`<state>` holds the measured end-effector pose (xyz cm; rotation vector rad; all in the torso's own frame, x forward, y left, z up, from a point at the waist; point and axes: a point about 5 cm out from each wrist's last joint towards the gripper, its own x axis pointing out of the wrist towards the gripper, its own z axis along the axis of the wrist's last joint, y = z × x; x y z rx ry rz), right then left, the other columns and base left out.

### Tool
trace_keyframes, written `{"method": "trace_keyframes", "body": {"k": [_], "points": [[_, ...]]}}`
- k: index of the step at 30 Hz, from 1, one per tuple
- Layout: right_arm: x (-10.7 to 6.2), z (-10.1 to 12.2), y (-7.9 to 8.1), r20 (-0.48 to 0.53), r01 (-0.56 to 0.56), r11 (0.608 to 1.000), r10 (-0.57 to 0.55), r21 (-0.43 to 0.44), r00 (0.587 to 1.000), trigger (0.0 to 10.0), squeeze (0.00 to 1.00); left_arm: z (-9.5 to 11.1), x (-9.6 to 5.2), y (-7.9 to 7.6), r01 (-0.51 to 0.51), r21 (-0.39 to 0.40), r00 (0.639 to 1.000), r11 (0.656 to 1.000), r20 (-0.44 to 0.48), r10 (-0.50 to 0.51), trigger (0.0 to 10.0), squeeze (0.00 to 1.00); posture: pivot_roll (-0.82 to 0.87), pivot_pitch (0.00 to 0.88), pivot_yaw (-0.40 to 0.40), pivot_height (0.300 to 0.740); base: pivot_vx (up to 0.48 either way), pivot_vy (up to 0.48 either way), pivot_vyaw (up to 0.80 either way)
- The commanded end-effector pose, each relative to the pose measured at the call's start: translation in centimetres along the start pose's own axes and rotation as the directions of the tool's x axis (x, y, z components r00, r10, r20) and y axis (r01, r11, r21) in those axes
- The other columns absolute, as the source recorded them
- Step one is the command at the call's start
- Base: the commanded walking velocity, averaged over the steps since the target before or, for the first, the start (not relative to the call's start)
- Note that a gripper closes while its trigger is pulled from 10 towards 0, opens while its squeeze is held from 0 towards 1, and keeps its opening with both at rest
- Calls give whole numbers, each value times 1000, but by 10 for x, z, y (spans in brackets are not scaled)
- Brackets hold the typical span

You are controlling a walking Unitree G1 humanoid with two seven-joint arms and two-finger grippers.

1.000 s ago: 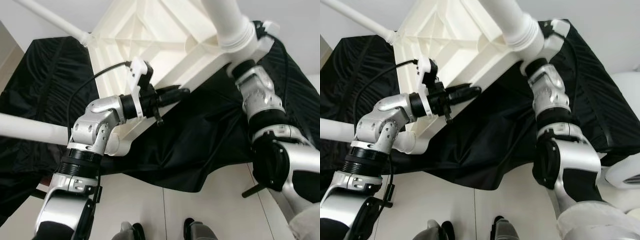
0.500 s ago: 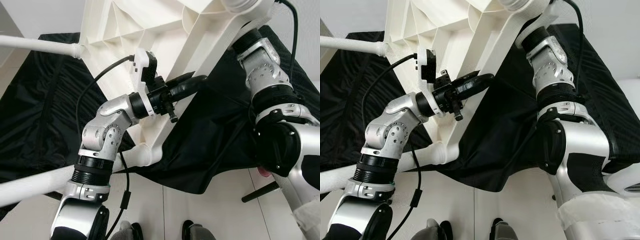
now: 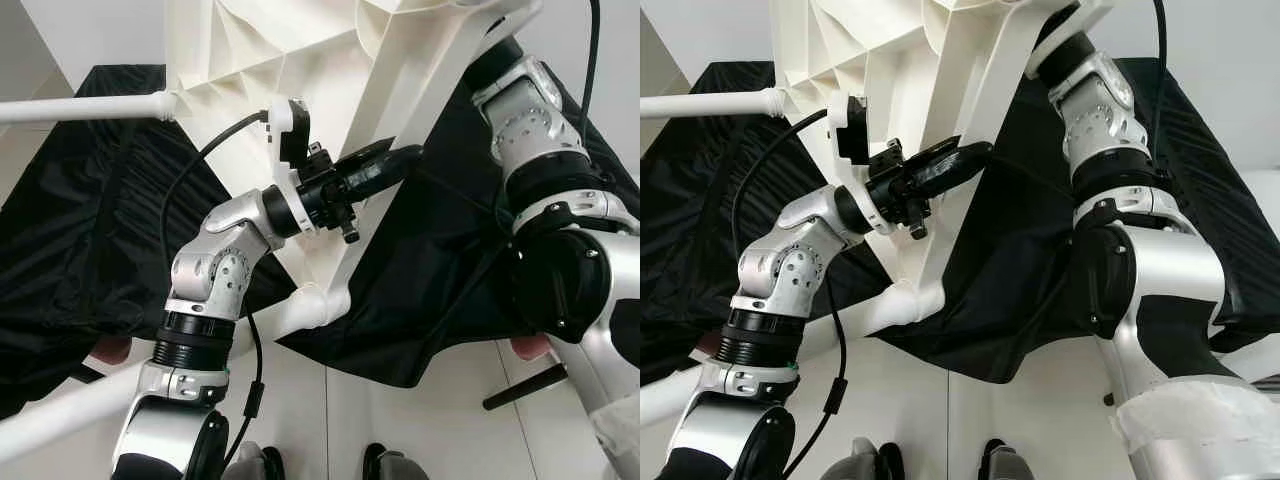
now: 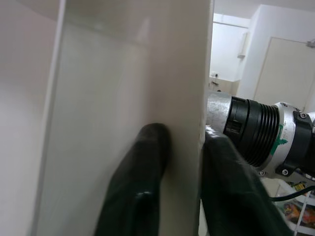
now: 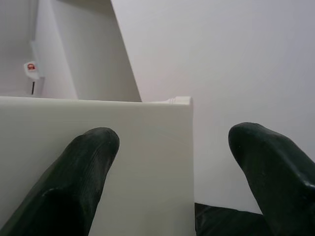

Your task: Building children table

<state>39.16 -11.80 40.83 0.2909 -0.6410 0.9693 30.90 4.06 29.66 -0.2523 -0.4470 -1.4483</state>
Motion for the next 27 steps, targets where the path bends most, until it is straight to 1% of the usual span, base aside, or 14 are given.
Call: {"method": "trace_keyframes", "body": {"k": [1,4,7,8,9,11,15,17,18,19,22,25,26,27], "points": [[29,-35,41,-166,-267,962,272,56,948,10000,0,-37,7,6,-131,-105,975,986,-195,109,10000,1000,-104,166,16,740,0,0,0],[31,-34,42,-163,-271,961,277,57,947,10000,0,-36,-3,12,-182,-82,963,980,-215,161,10000,1000,-96,173,16,740,0,0,0],[32,-35,43,-164,-278,959,284,59,944,10000,0,-36,-8,14,-194,-67,958,979,-229,174,10000,1000,-94,176,16,740,0,0,0],[32,-35,44,-165,-282,958,288,60,943,10000,0,-36,-13,14,-202,-42,951,979,-247,185,10000,475,-92,179,17,740,0,0,0],[33,-36,45,-166,-284,957,291,61,942,10000,0,-36,-17,15,-211,-27,945,977,-261,197,10000,0,-92,180,17,740,0,0,0],[33,-36,45,-164,-287,956,293,63,942,10000,0,-35,-25,16,-235,-4,935,972,-274,225,10000,0,-90,185,16,740,0,0,0],[33,-36,45,-163,-285,956,292,63,942,10000,0,-36,-35,16,-254,16,918,967,-311,246,10000,0,-84,187,17,740,0,0,0],[33,-36,45,-163,-285,956,292,63,942,10000,0,-36,-35,16,-254,16,918,967,-311,246,10000,0,-84,187,17,740,0,0,0],[33,-36,45,-163,-285,957,291,63,943,10000,0,-38,-39,15,-261,29,909,965,-330,256,10000,0,-82,187,17,740,0,0,0],[33,-36,45,-163,-285,957,291,63,943,10000,0,-38,-39,15,-261,29,909,965,-330,256,10000,0,-82,187,17,740,0,0,0],[32,-39,44,-172,-279,959,285,60,943,10000,0,-37,-53,15,-267,113,869,957,-401,290,10000,0,-83,189,21,740,0,0,0],[30,-40,43,-175,-274,960,280,59,944,10000,0,-34,-58,14,-262,140,858,955,-419,296,10000,0,-84,190,20,740,0,0,0],[29,-41,42,-179,-267,962,273,57,945,10000,0,-31,-63,14,-247,168,849,954,-438,296,10000,0,-84,191,21,740,0,0,0],[25,-43,39,-189,-247,968,251,46,949,10000,0,-27,-68,12,-234,185,838,955,-459,294,10000,510,-81,191,21,740,0,0,0]]}}
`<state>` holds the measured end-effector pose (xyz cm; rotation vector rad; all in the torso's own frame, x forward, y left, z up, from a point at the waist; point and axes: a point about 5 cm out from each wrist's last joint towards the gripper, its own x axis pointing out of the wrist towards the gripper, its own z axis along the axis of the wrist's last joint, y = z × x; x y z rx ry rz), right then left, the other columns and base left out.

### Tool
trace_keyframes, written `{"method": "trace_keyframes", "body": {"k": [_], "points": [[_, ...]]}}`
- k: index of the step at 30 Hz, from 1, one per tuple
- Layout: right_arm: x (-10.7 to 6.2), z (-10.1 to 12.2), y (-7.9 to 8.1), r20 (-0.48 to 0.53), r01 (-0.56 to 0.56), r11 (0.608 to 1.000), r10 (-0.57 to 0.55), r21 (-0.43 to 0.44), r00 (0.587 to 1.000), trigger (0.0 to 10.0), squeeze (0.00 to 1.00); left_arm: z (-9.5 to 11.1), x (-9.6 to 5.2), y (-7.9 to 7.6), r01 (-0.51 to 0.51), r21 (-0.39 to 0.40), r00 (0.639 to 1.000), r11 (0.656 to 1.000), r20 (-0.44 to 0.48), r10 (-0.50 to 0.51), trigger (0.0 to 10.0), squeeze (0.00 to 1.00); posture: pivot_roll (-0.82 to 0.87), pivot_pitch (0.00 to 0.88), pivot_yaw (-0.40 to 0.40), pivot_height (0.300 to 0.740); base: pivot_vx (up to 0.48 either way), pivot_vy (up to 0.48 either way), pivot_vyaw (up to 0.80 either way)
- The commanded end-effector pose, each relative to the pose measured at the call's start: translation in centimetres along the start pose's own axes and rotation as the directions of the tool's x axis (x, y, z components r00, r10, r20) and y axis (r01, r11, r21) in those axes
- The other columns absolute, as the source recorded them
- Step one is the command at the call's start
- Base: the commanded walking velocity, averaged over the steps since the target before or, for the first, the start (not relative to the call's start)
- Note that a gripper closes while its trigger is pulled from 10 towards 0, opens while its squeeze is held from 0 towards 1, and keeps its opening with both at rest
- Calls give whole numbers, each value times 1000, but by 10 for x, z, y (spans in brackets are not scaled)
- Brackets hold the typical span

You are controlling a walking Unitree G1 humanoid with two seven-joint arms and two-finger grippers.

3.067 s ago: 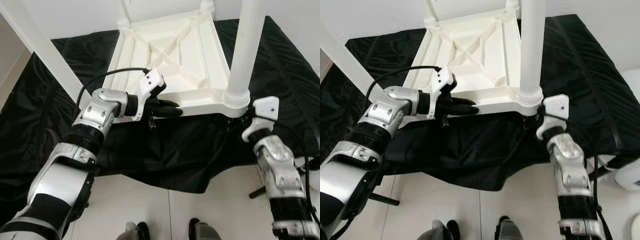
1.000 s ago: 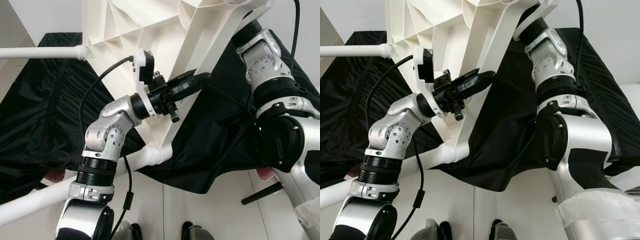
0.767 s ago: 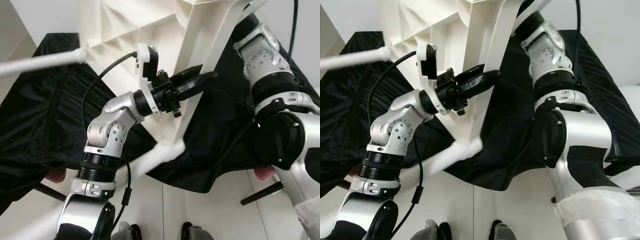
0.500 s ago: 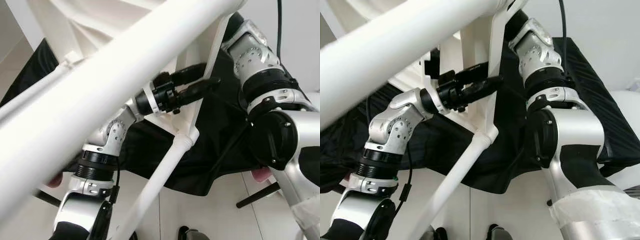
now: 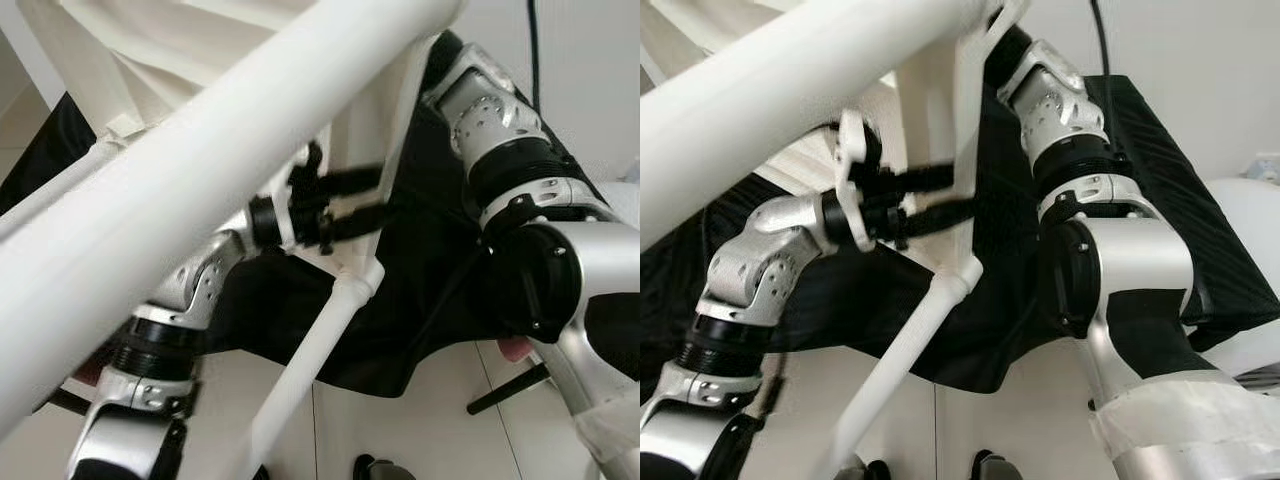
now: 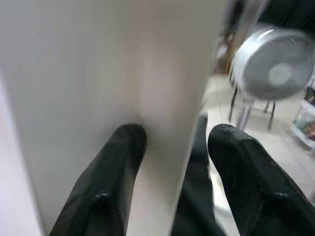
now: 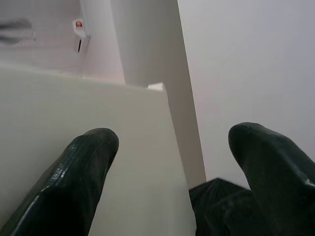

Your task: Building children table

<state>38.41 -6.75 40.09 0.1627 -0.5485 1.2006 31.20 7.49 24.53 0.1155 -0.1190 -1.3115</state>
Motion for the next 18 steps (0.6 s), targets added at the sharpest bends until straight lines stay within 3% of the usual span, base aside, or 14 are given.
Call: {"method": "trace_keyframes", "body": {"k": [1,2,3,10,11,12,18], "points": [[2,-14,4,-55,-27,1000,27,14,998,10000,0,-3,-13,12,-155,11,986,988,-57,156,10000,510,-81,191,21,740,0,0,0],[-1,-16,3,-62,-11,1000,12,7,998,10000,0,-3,-18,11,-150,23,986,988,-71,151,10000,886,-81,191,21,740,0,0,0],[-6,-19,0,-70,16,1000,-16,-1,997,10000,0,-2,-22,10,-144,38,985,989,-88,147,10000,1000,-81,191,21,740,0,0,0],[-30,-28,-12,-83,117,993,-117,-8,990,10000,0,-6,-35,7,-147,78,975,986,-154,158,10000,1000,-76,198,32,740,0,0,0],[-37,-31,-15,-87,144,989,-145,-15,986,10000,0,-6,-37,6,-145,81,975,986,-159,157,10000,106,-79,198,35,740,0,0,0],[-48,-34,-19,-93,179,984,-180,-21,979,10000,0,-6,-40,5,-144,80,974,986,-167,156,10000,0,-79,199,37,740,0,0,0],[-65,-39,-24,-108,224,974,-227,-37,968,10000,0,-7,-45,4,-137,88,969,987,-194,151,10000,0,-86,197,43,740,0,0,0]]}}
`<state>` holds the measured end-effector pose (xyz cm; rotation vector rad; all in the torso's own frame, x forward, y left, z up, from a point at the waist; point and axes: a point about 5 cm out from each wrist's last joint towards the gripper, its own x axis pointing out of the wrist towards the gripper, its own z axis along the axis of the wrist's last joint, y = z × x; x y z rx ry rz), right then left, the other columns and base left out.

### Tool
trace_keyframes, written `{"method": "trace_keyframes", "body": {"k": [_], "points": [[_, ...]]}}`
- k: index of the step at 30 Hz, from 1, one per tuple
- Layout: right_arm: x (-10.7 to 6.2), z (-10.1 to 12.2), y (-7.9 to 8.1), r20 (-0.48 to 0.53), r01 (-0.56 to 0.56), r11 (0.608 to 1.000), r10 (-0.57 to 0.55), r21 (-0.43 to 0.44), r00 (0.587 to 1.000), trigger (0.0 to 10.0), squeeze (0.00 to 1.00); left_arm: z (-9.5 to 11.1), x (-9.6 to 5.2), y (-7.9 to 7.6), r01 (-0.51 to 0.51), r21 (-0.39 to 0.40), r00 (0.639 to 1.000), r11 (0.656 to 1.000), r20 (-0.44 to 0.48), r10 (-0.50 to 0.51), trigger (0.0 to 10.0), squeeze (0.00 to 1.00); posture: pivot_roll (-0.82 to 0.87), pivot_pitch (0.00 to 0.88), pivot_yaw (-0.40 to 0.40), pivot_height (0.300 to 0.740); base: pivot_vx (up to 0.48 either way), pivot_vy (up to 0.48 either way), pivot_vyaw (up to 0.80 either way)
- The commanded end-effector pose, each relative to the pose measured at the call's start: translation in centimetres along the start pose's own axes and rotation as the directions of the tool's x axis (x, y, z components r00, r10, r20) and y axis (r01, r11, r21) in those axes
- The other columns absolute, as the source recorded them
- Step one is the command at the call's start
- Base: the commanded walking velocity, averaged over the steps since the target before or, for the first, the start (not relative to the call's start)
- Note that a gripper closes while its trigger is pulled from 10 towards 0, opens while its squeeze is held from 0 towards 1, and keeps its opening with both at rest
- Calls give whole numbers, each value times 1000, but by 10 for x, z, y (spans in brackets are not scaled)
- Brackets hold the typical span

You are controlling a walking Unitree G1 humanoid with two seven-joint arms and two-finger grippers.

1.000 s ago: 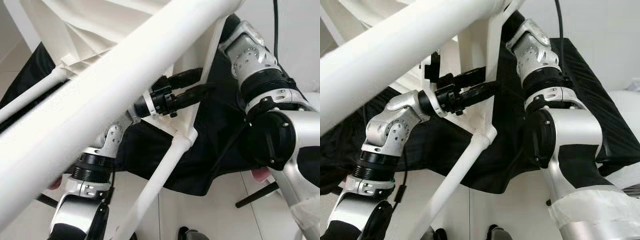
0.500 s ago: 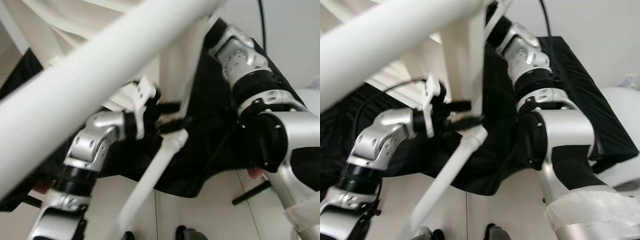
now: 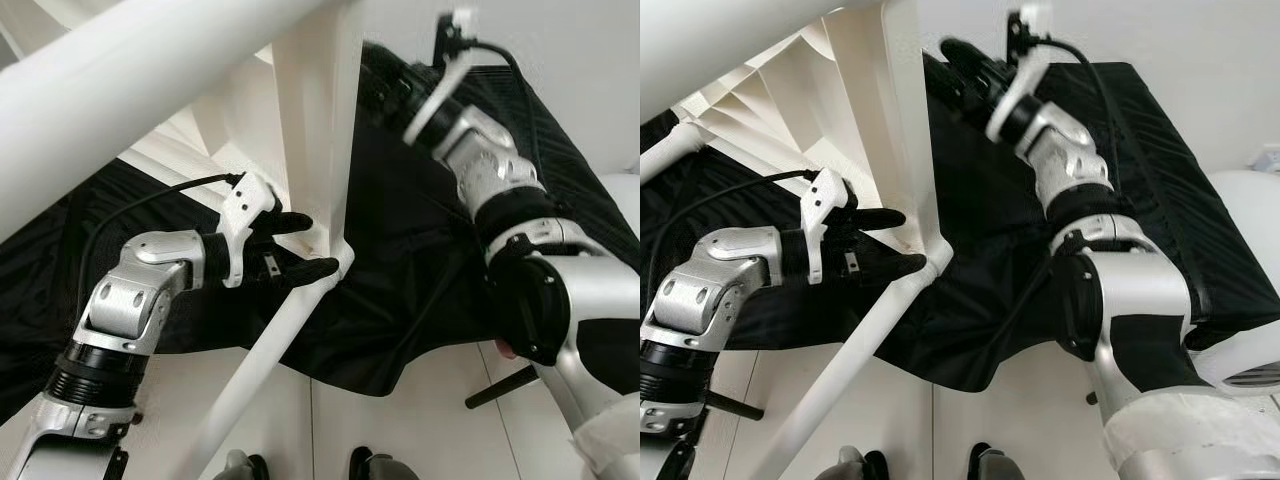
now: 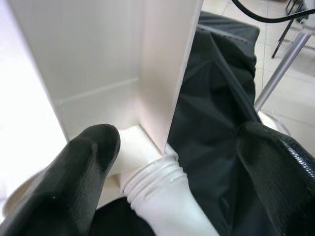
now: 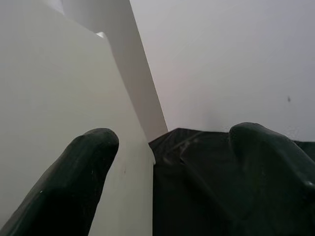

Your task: Building children table

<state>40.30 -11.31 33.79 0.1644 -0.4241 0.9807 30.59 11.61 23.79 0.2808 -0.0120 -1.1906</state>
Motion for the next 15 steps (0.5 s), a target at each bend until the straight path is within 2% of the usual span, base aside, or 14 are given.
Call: {"method": "trace_keyframes", "body": {"k": [1,4,6,7,8,9,10,12,14,15], "points": [[-6,0,-3,-13,16,999,-17,-40,1000,10000,0,-1,-6,0,-40,10,999,999,-28,40,10000,0,-86,197,43,740,0,0,0],[-14,-4,-7,-21,30,999,-31,-44,999,10000,0,-1,-9,-1,-30,15,999,999,-33,30,10000,0,-84,195,44,740,0,0,0],[-33,-15,-11,-51,44,997,-47,-63,998,10000,0,1,-15,-6,-23,26,999,999,-40,24,10000,0,-72,192,35,740,0,0,0],[-33,-15,-11,-51,44,997,-47,-63,998,10000,0,1,-15,-6,-23,26,999,999,-40,24,10000,0,-72,192,35,740,0,0,0],[-45,-23,-11,-75,40,996,-45,-78,996,10000,0,1,-17,-8,-28,28,998,999,-46,30,10000,0,-68,191,34,740,0,0,0],[-52,-28,-11,-91,35,996,-43,-88,995,10000,0,0,-19,-9,-34,28,998,999,-51,35,10000,0,-69,191,33,740,0,0,0],[-52,-28,-11,-91,35,996,-43,-88,995,10000,0,0,-19,-9,-34,28,998,999,-51,35,10000,0,-69,191,33,740,0,0,0],[-71,-37,-9,-117,42,996,-52,-80,992,10000,0,1,-24,-14,-40,24,998,999,-46,41,10000,0,-68,184,29,740,0,0,0],[-71,-37,-9,-117,42,996,-52,-80,992,10000,0,1,-24,-14,-40,24,998,999,-46,41,10000,0,-68,184,29,740,0,0,0],[-82,-40,-6,-132,38,997,-48,-71,990,10000,0,2,-27,-16,-46,23,998,999,-41,47,10000,0,-68,179,27,740,0,0,0]]}}
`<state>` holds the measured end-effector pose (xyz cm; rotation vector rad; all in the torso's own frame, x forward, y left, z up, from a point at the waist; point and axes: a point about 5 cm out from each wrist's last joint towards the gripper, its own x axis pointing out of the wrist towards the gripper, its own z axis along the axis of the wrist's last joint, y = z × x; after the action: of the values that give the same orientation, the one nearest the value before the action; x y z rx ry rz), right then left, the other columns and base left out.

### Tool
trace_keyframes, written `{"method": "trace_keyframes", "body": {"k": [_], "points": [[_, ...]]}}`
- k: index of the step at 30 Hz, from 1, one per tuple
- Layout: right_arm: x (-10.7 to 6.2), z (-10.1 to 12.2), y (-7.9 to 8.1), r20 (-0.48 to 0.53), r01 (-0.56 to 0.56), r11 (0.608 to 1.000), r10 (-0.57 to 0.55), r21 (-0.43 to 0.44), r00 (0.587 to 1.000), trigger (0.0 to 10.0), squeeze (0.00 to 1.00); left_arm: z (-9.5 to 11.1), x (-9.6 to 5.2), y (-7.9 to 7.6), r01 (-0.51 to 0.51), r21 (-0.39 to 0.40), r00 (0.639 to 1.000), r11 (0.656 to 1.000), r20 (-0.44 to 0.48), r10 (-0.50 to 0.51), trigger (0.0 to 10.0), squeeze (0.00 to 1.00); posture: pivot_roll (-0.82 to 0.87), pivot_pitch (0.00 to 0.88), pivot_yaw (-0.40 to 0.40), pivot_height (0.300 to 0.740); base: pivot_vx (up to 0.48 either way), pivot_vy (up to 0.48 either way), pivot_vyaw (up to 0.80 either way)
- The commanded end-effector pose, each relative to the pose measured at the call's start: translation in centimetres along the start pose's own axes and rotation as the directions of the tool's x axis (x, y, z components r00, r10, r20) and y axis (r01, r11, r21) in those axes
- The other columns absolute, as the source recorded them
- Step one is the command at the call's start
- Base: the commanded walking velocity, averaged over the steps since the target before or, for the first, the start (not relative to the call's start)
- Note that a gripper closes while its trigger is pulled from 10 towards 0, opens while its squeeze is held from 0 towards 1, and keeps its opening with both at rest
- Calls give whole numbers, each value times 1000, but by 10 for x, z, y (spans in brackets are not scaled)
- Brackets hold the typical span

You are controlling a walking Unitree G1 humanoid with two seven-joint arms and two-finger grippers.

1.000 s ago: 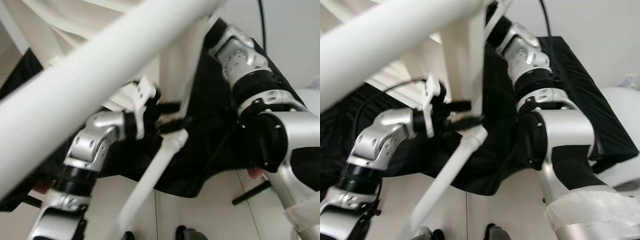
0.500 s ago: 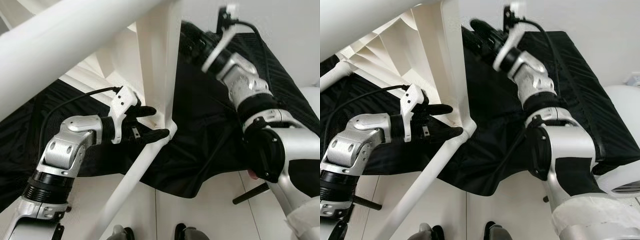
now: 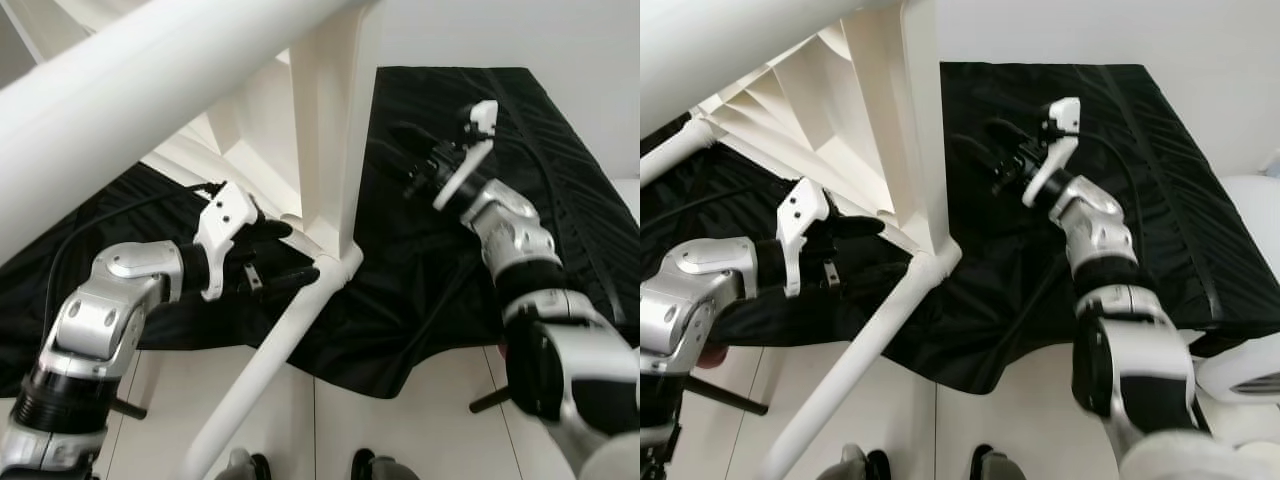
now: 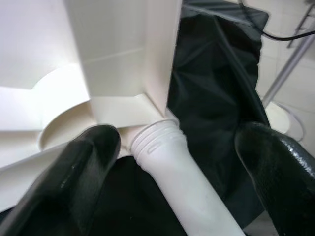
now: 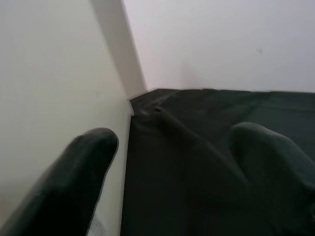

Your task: Building children table

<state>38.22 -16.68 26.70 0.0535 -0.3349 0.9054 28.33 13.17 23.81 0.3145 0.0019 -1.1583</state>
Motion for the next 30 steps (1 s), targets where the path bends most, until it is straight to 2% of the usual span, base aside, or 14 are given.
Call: {"method": "trace_keyframes", "body": {"k": [1,2,3,6,7,8,12,17,23,24,30], "points": [[-16,-4,7,-41,-43,999,43,6,998,10000,0,1,-7,-3,-36,5,999,999,-3,36,10000,0,-67,176,27,740,0,0,0],[-16,-4,7,-41,-43,999,43,6,998,10000,0,1,-7,-3,-36,5,999,999,-3,36,10000,0,-67,176,27,740,0,0,0],[-26,-8,10,-65,-61,998,61,11,996,10000,0,1,-9,-5,-50,5,999,999,0,50,10000,0,-68,174,27,740,0,0,0],[-35,-10,13,-83,-68,997,70,19,994,10000,0,0,-9,-8,-64,0,998,998,2,64,10000,0,-67,169,26,740,0,0,0],[-50,-9,19,-101,-64,998,66,24,993,10000,0,-2,-8,-13,-99,10,995,995,-5,99,10000,0,-60,161,21,740,0,0,0],[-54,-9,21,-107,-64,998,66,25,992,10000,0,-3,-7,-14,-115,10,993,993,-5,115,10000,0,-60,161,21,740,0,0,0],[-60,-7,29,-112,-66,997,69,28,991,10000,0,-5,-8,-16,-144,30,989,989,-20,144,10000,0,-54,157,23,740,0,0,0],[-55,-5,50,-107,-113,993,115,28,988,10000,0,-5,-9,-14,-214,22,977,977,-21,214,10000,0,-42,148,20,740,0,0,0],[-40,-2,59,-83,-158,987,161,42,984,10000,0,-6,-8,-9,-296,14,955,955,-14,296,10000,0,-31,138,10,740,0,0,0],[-34,-1,64,-74,-170,984,174,48,982,10000,0,-8,-8,-7,-362,17,932,932,-19,362,10000,0,-27,134,7,740,0,0,0],[-27,-2,68,-68,-178,982,182,62,981,10000,0,-8,-7,-7,-407,1,914,914,-13,407,10000,0,-16,129,-3,740,0,0,0]]}}
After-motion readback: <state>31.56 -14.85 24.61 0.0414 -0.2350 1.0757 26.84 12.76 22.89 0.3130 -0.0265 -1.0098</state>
